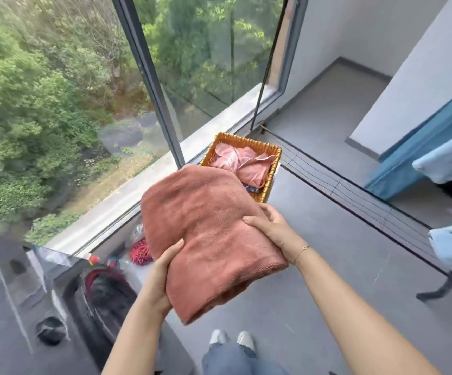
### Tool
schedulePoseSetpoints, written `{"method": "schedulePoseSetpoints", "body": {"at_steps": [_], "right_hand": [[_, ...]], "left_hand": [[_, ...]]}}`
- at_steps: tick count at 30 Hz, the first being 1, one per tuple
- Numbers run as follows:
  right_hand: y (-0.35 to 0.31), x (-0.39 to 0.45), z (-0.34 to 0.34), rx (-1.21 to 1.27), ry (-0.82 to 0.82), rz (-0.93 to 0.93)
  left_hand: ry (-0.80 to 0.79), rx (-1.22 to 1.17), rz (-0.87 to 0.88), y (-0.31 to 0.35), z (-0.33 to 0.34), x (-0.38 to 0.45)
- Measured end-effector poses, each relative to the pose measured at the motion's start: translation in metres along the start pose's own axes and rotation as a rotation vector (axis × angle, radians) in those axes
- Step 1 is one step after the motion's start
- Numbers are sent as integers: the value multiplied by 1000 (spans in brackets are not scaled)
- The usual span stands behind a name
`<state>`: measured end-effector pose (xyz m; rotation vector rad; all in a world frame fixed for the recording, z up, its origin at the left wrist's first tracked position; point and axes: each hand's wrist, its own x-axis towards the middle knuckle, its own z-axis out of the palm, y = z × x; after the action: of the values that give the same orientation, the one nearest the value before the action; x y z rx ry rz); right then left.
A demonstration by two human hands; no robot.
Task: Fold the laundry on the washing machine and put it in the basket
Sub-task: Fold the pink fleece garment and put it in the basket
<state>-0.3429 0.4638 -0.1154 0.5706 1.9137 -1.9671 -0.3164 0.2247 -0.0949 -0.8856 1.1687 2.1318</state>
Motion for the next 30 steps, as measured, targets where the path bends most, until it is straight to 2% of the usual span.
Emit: {"method": "schedulePoseSetpoints", "body": {"at_steps": [6, 10, 13, 18, 26, 30], "right_hand": [[-28, 82, -34, -146, 34, 42], [-46, 143, -50, -256, -33, 137], [-50, 196, -52, -326, -90, 228], [-32, 268, -50, -425, -191, 353], [-1, 348, -75, -439, -175, 547], [9, 385, -85, -433, -248, 590]], "left_hand": [[36, -141, 14, 10, 49, 58], [86, -235, 9, 29, 71, 109], [154, -270, -65, 48, 80, 154], [333, -323, -153, 52, 89, 215], [477, -369, -202, 39, 129, 285], [538, -374, -185, 24, 131, 321]]}}
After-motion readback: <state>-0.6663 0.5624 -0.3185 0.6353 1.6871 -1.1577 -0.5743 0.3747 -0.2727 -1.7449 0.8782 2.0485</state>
